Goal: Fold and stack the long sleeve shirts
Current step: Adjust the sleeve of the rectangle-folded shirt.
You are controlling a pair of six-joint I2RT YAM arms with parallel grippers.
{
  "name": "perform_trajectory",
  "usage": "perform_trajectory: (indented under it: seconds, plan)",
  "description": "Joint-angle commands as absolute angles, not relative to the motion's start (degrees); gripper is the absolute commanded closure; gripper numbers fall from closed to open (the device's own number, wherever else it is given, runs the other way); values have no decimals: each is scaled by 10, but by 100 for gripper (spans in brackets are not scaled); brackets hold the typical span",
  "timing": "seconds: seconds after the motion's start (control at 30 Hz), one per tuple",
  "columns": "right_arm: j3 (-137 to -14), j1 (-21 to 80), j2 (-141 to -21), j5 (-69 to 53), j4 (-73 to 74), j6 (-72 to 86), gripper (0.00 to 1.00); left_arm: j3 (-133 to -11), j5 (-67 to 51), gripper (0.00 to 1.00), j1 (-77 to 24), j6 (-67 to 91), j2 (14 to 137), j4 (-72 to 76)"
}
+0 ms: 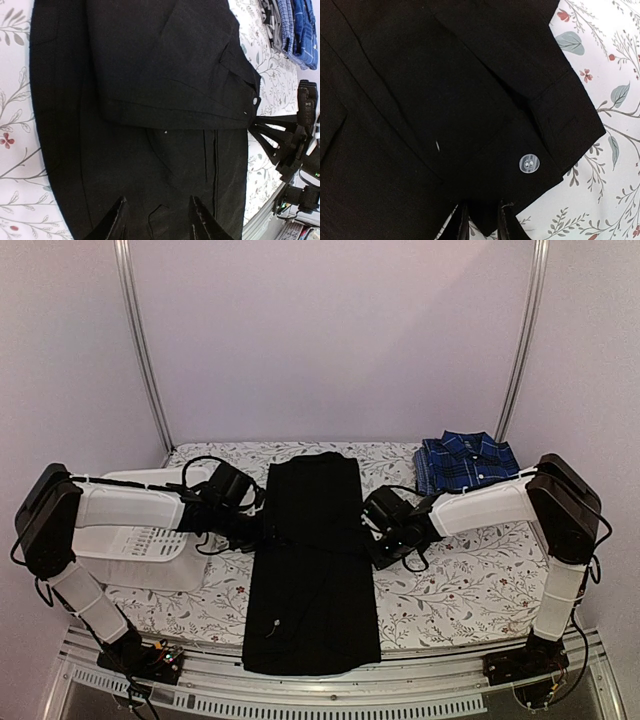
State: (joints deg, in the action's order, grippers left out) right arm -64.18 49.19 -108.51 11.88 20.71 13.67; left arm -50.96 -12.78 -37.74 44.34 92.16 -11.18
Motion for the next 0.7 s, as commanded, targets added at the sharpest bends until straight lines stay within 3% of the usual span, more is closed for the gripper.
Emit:
perform_trajectory:
  seconds: [0.0, 0.13, 0.67]
  plan:
    - [-645, 495, -1106, 115, 215, 129, 87, -523, -123, 60, -368, 446, 927, -99]
    - [-646, 495, -1099, 109, 220, 132, 100, -526, -118, 61, -367, 450, 931, -100]
    - [-714, 502, -1012, 15, 330, 209, 100, -523, -99, 63, -363, 459, 924, -97]
